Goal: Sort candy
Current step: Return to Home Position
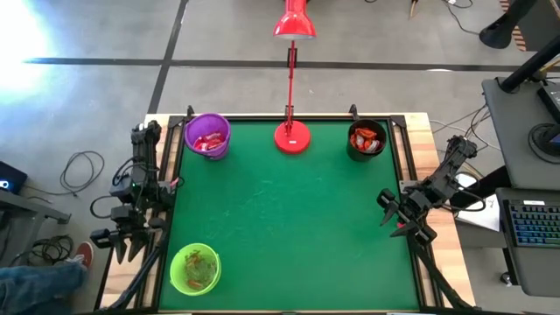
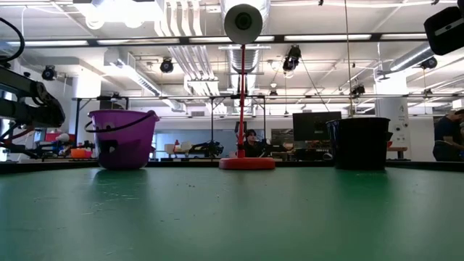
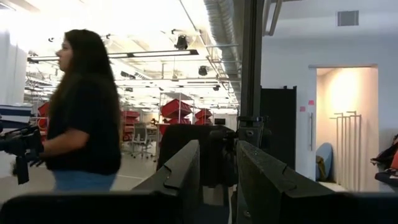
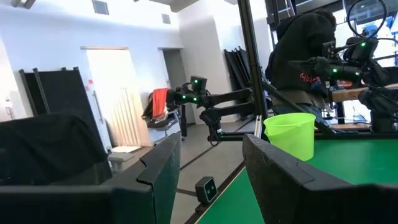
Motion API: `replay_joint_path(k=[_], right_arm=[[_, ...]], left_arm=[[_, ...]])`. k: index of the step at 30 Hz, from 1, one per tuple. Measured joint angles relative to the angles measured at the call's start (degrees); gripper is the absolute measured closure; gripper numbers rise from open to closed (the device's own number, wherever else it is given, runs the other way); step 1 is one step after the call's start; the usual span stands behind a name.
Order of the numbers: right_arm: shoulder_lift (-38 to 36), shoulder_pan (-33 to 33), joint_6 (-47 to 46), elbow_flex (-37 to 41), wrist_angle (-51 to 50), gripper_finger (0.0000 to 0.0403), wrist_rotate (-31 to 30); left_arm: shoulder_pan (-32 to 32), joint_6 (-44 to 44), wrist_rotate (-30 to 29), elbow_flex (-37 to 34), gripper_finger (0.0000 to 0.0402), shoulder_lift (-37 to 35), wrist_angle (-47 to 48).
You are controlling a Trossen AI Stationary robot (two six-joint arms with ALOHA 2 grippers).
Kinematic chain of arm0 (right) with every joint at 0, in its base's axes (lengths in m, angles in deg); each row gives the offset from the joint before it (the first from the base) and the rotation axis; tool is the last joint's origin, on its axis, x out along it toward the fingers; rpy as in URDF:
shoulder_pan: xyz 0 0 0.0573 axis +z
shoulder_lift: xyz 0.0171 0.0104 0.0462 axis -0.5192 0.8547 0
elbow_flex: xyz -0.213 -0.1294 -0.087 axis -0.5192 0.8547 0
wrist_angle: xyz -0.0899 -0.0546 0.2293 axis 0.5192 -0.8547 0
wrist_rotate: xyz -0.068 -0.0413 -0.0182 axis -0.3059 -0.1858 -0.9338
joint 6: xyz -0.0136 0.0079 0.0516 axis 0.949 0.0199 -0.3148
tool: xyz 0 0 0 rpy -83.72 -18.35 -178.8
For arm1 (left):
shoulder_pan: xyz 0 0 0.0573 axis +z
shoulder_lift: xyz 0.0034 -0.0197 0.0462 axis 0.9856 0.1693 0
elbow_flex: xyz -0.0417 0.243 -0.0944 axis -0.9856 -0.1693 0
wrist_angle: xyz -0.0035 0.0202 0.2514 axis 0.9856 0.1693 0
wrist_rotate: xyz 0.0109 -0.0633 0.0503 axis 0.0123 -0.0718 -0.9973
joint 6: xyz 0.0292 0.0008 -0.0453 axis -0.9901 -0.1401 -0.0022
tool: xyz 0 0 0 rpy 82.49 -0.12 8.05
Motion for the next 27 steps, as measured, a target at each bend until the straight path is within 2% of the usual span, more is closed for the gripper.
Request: replay_joint_path(k=[27], right_arm=[[0.02,0.02,-0.02,0.0,0.0,0.0234,0.0]], left_arm=[[0.0,-0.01,0.0,0.04,0.0311,3.52,0.02]])
